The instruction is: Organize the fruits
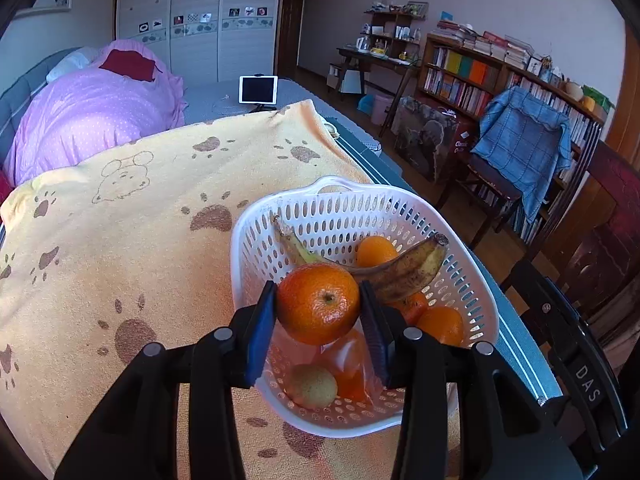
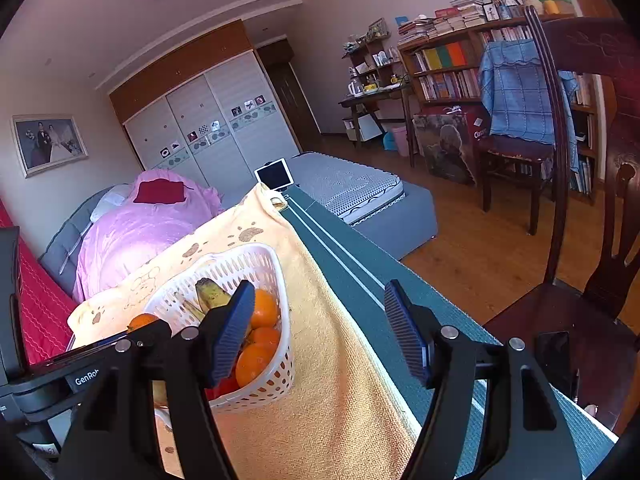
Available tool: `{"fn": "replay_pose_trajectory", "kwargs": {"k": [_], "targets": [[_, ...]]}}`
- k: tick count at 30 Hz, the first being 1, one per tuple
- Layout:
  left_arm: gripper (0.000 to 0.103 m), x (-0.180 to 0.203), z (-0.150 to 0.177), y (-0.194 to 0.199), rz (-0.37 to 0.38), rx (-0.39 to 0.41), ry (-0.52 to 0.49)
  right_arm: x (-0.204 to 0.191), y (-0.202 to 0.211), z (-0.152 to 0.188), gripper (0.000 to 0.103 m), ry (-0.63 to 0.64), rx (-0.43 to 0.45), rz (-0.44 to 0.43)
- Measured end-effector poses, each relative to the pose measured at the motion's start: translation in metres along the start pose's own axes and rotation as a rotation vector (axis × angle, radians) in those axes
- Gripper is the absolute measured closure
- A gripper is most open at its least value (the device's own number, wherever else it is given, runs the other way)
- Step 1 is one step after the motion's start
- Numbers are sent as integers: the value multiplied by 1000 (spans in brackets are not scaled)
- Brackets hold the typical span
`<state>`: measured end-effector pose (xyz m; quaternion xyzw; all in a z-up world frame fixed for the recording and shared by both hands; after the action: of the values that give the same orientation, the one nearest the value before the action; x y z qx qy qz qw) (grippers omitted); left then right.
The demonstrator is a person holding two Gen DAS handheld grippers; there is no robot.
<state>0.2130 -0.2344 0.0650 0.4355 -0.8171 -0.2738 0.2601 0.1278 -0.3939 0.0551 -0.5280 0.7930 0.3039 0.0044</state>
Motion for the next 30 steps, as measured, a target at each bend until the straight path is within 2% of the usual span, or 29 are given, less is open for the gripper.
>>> {"fn": "replay_pose_trajectory", "kwargs": {"k": [3,7,10,17,19,24,30], "targets": [[53,-5,-1,2,-3,10,7,1,-3,1,34,-2,-12,-3],[52,-7,-1,9,-4,23,7,0,-4,2,34,-6,-20,-5],[45,-6,0,16,-39,43,-14,0,-4,2,34,-5,-17,-6],[44,-5,9,28,-82,54,-42,-1,-3,2,34,-5,-26,-14],[40,-4,12,30,-103,55,-53,-2,-4,2,28,-1,-32,-24],[18,2,18,40,-170,76,-93,-6,-3,-1,17,11,-58,-69],[15,11,26,50,-255,97,-162,-10,4,-11,9,37,-56,-84]]}}
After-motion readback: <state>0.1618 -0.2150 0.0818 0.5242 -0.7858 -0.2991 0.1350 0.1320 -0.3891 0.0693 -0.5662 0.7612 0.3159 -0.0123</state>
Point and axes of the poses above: each gripper's, at about its wrist camera, not at the fingertips, and y roughly against the way its jaws point, x to its right, z to its underside, the point moved 2 cm from there along -y, roughly the way its jaws point, and after that the axes turned 7 degrees about z, right-handed, at the moved point
